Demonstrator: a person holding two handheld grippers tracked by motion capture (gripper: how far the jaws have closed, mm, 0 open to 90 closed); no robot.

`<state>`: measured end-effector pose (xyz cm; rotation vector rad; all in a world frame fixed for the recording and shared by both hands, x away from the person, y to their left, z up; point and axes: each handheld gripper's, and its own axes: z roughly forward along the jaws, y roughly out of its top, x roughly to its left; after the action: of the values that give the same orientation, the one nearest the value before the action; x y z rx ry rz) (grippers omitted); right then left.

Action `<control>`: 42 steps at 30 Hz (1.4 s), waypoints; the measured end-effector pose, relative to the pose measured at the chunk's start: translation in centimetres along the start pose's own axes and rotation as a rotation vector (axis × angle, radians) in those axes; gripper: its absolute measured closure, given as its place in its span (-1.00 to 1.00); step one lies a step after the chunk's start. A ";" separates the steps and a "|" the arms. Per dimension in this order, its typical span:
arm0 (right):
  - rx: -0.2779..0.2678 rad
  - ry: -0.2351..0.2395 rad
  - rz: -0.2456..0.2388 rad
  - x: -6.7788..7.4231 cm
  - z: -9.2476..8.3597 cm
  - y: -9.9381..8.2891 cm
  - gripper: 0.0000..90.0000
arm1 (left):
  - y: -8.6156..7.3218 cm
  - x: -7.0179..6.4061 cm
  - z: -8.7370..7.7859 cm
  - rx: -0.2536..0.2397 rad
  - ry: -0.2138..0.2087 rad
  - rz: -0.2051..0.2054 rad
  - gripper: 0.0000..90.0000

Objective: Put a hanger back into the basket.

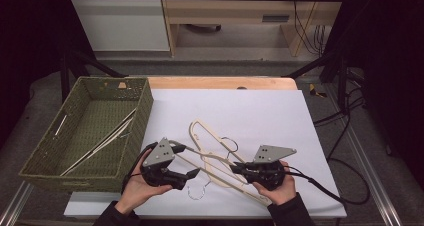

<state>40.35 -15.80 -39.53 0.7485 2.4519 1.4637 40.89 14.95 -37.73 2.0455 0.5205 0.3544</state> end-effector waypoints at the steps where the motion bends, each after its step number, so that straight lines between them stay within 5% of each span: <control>1: 0.003 0.004 0.000 0.1 0.1 0.0 0.92 | 0.0 -0.1 0.2 0.003 -0.007 0.002 -0.57; 23: 0.038 0.148 -0.053 2.6 1.9 0.5 0.92 | -0.7 -0.6 2.0 0.132 -0.148 0.076 0.42; 30: 0.052 0.170 -0.046 2.5 2.0 0.5 0.91 | -0.6 -1.0 1.9 0.164 -0.140 0.112 0.51; 42: 0.035 0.090 -0.052 2.3 1.9 0.5 0.65 | -0.4 -1.6 1.9 0.211 -0.169 0.127 0.75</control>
<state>39.33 -13.01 -39.85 0.6339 2.5492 1.4694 40.24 12.93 -39.04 2.2955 0.3364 0.2051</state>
